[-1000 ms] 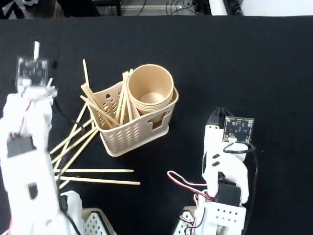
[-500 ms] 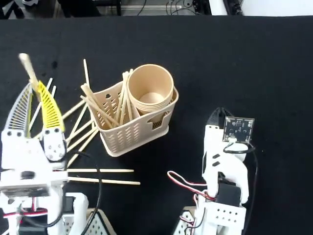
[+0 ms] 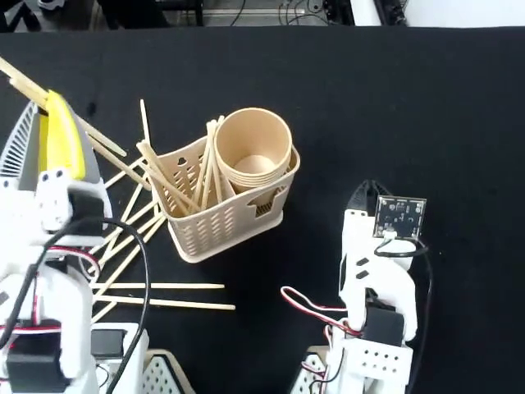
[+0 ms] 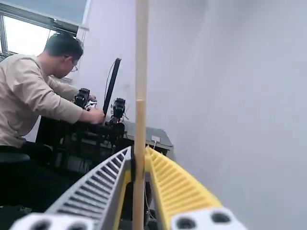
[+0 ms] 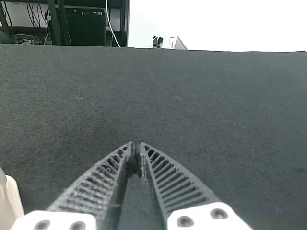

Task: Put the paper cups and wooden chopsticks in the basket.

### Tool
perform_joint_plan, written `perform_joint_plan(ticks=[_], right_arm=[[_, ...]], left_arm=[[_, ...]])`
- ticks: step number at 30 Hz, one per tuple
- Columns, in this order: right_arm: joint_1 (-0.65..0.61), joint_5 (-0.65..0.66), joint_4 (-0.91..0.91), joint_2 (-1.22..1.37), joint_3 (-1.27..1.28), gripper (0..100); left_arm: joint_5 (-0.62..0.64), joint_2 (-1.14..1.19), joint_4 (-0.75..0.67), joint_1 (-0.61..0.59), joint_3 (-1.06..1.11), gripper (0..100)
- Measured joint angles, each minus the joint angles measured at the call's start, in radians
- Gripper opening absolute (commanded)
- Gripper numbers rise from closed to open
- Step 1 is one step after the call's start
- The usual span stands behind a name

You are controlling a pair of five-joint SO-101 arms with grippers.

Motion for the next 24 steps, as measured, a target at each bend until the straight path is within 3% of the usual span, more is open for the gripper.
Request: perform_joint_plan(ticks=[8,12,17,24], right_arm=[[0.0,0.0,0.0,0.0,0.0,1.3],[0.0,0.0,0.0,0.0,0.0,1.3],[0.0,0.0,0.0,0.0,0.0,1.3],[0.0,0.0,0.0,0.0,0.0,1.3]], left_arm=[[-0.008,0.052,0.005,0.14,-0.221,3],[-0.04,0.103,0.097,0.186,-0.304,3],[-0.061,0.189,0.152,0.201,-0.227,3],[-0.081,0.215,0.114,0.201,-0.029,4]])
